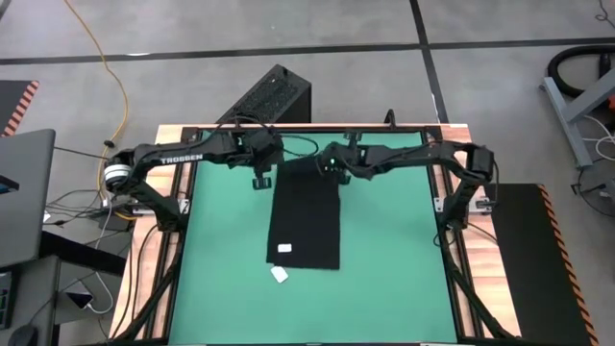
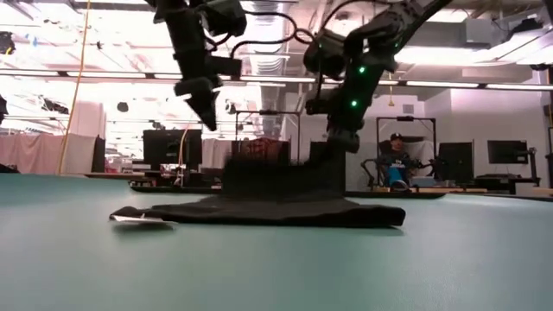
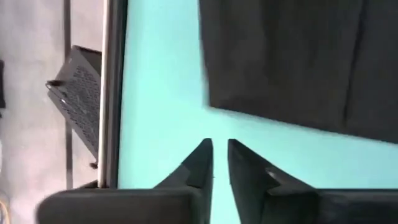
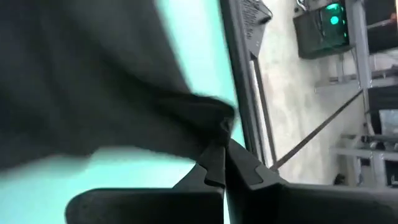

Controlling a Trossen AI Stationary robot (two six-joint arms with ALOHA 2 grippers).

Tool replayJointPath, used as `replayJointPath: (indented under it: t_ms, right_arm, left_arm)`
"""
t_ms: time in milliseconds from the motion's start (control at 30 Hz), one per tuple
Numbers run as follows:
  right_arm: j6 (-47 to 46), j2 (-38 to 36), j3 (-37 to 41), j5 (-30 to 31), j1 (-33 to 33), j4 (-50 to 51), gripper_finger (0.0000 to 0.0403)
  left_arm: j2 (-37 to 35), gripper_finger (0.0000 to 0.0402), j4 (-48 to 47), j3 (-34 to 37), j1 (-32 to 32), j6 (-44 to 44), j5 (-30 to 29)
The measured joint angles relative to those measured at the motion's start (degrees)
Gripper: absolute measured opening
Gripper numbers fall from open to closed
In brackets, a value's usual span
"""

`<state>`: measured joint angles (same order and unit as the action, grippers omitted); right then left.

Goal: Roll towel into tight, uniform cylinder
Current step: Roll the black towel

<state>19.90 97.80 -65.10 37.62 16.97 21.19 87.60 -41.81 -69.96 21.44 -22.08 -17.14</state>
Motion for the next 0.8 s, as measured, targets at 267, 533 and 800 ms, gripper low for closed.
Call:
replayJointPath:
  t_ms: [267, 533, 800]
  right_arm:
    - [4.1, -1.2, 0.0, -4.9, 5.3, -2.3, 0.0025]
    - [2.8, -7.1, -0.1, -17.4, 13.9, -2.7, 0.0075]
    - [2.6, -12.8, 0.0, -36.4, 18.1, 3.9, 0.0123]
  left_arm:
    - [0.6, 0.0139, 1.1, 0.1, 2.5, 4.2, 1.1]
    - [0.4, 0.0138, 10.4, 6.1, 1.0, 12.3, 28.2]
    - [0.4, 0.0099, 22.6, 18.1, -8.2, 18.5, 28.5]
